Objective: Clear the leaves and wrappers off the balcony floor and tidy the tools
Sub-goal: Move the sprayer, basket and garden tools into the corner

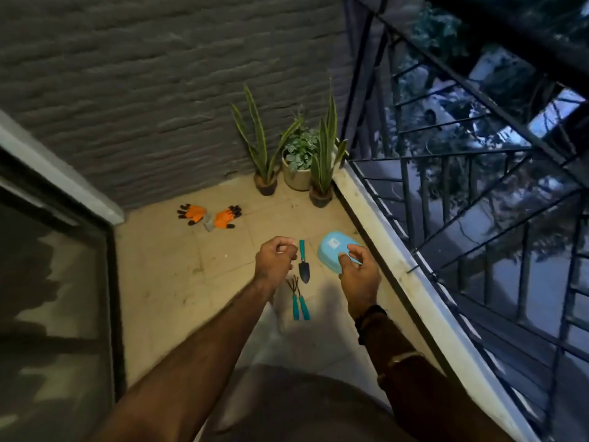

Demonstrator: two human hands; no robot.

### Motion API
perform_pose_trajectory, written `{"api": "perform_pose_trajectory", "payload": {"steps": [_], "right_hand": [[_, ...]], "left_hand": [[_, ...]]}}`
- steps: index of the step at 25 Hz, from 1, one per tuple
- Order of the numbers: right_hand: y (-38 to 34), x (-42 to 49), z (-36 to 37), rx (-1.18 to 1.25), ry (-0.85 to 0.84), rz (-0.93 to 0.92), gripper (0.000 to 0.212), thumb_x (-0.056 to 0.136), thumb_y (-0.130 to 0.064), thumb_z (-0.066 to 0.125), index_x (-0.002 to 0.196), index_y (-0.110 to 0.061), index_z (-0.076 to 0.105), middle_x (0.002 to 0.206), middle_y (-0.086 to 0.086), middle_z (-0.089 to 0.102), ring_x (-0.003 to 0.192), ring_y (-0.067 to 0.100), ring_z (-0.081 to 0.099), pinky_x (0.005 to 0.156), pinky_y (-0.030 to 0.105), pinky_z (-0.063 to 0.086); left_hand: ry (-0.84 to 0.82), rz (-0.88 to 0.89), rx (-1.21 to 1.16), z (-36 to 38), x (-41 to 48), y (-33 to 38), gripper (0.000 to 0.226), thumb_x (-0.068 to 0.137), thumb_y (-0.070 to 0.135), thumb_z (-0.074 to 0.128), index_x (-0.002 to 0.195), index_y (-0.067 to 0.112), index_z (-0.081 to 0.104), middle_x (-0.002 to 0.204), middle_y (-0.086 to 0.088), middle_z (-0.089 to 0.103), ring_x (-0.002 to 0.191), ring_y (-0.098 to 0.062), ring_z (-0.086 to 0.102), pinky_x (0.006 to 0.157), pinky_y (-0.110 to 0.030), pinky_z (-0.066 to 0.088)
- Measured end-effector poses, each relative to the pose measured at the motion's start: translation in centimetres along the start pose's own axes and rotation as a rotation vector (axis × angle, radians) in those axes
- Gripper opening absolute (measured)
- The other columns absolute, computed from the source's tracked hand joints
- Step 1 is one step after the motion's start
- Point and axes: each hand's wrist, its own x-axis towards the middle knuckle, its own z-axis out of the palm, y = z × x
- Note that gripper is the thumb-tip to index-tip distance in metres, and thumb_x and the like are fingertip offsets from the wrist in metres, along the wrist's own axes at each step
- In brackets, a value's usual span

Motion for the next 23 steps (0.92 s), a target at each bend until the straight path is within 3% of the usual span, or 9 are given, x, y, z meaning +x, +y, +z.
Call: {"api": "perform_pose_trajectory", "payload": {"steps": [2, 6, 8, 10, 13, 17, 19, 21, 23], "right_hand": [[0.1, 4.3, 1.4, -0.010, 0.074, 0.024, 0.029, 0.085, -0.038, 0.067, 0.113, -0.030, 0.066, 0.120, 0.000, 0.066, 0.108, 0.022, 0.067, 0.090, 0.050, 0.059], [0.9, 12.7, 3.8, 0.008, 0.272, 0.159, 0.020, 0.079, -0.051, 0.069, 0.099, -0.052, 0.065, 0.110, -0.006, 0.071, 0.101, 0.022, 0.070, 0.083, 0.054, 0.060], [1.9, 16.7, 5.1, 0.053, 0.314, 0.269, 0.017, 0.078, -0.051, 0.069, 0.094, -0.047, 0.067, 0.107, -0.008, 0.071, 0.101, 0.021, 0.070, 0.084, 0.054, 0.059], [3.8, 21.3, 6.3, 0.070, 0.362, 0.351, 0.014, 0.082, -0.041, 0.070, 0.093, -0.033, 0.068, 0.102, -0.004, 0.071, 0.099, 0.021, 0.069, 0.085, 0.054, 0.059], [10.4, 28.3, 7.7, 0.085, 0.337, 0.436, 0.022, 0.088, -0.031, 0.072, 0.104, -0.017, 0.069, 0.101, 0.005, 0.073, 0.093, 0.023, 0.071, 0.082, 0.055, 0.059], [24.7, 38.6, 9.6, -0.016, 0.214, 0.601, 0.047, 0.081, -0.046, 0.073, 0.122, -0.023, 0.065, 0.118, 0.004, 0.070, 0.103, 0.021, 0.069, 0.091, 0.052, 0.058], [32.1, 43.0, 10.0, -0.106, 0.167, 0.655, 0.068, 0.076, -0.058, 0.070, 0.134, -0.025, 0.057, 0.129, 0.001, 0.065, 0.112, 0.022, 0.065, 0.097, 0.050, 0.055], [37.9, 46.1, 10.1, -0.139, 0.142, 0.674, 0.079, 0.082, -0.054, 0.072, 0.149, -0.022, 0.044, 0.140, 0.000, 0.054, 0.126, 0.022, 0.054, 0.108, 0.048, 0.048], [42.1, 48.3, 10.4, -0.134, 0.114, 0.695, 0.079, 0.087, -0.048, 0.073, 0.153, -0.020, 0.039, 0.149, 0.005, 0.049, 0.134, 0.027, 0.049, 0.112, 0.046, 0.044]], "left_hand": [[-0.079, -0.001, 0.062, 1.2, 5.8, 0.7, 0.013, 0.086, 0.026, 0.065, 0.093, 0.018, 0.074, 0.089, -0.005, 0.076, 0.088, -0.028, 0.073, 0.075, -0.043, 0.062], [-0.278, -0.061, 0.196, 4.0, 16.6, 2.0, 0.007, 0.086, 0.027, 0.067, 0.085, 0.030, 0.072, 0.087, 0.000, 0.075, 0.085, -0.022, 0.073, 0.080, -0.046, 0.062], [-0.335, -0.129, 0.262, 5.7, 21.1, 2.2, 0.007, 0.085, 0.030, 0.066, 0.086, 0.032, 0.072, 0.090, 0.000, 0.075, 0.087, -0.022, 0.072, 0.079, -0.044, 0.061], [-0.377, -0.215, 0.292, 8.4, 25.6, 1.3, 0.009, 0.089, 0.017, 0.065, 0.086, 0.023, 0.071, 0.089, -0.009, 0.070, 0.083, -0.026, 0.065, 0.071, -0.036, 0.054], [-0.409, -0.288, 0.366, 12.8, 32.9, -3.9, 0.011, 0.077, 0.043, 0.068, 0.080, 0.033, 0.072, 0.085, -0.005, 0.074, 0.083, -0.026, 0.070, 0.079, -0.042, 0.059], [-0.393, -0.416, 0.483, 20.9, 43.7, -17.1, 0.025, 0.067, 0.060, 0.064, 0.082, 0.042, 0.074, 0.100, -0.006, 0.075, 0.100, -0.029, 0.071, 0.095, -0.052, 0.055], [-0.438, -0.430, 0.519, 25.3, 47.4, -23.2, 0.031, 0.076, 0.053, 0.065, 0.099, 0.032, 0.073, 0.116, -0.015, 0.069, 0.114, -0.036, 0.064, 0.101, -0.053, 0.051], [-0.496, -0.460, 0.535, 29.0, 50.7, -28.5, 0.067, 0.080, 0.054, 0.066, 0.133, 0.013, 0.059, 0.137, -0.019, 0.058, 0.128, -0.040, 0.054, 0.106, -0.052, 0.047], [-0.493, -0.498, 0.478, 31.7, 52.9, -32.3, 0.095, 0.069, 0.062, 0.069, 0.144, 0.008, 0.047, 0.143, -0.020, 0.053, 0.128, -0.041, 0.054, 0.105, -0.055, 0.047]]}}
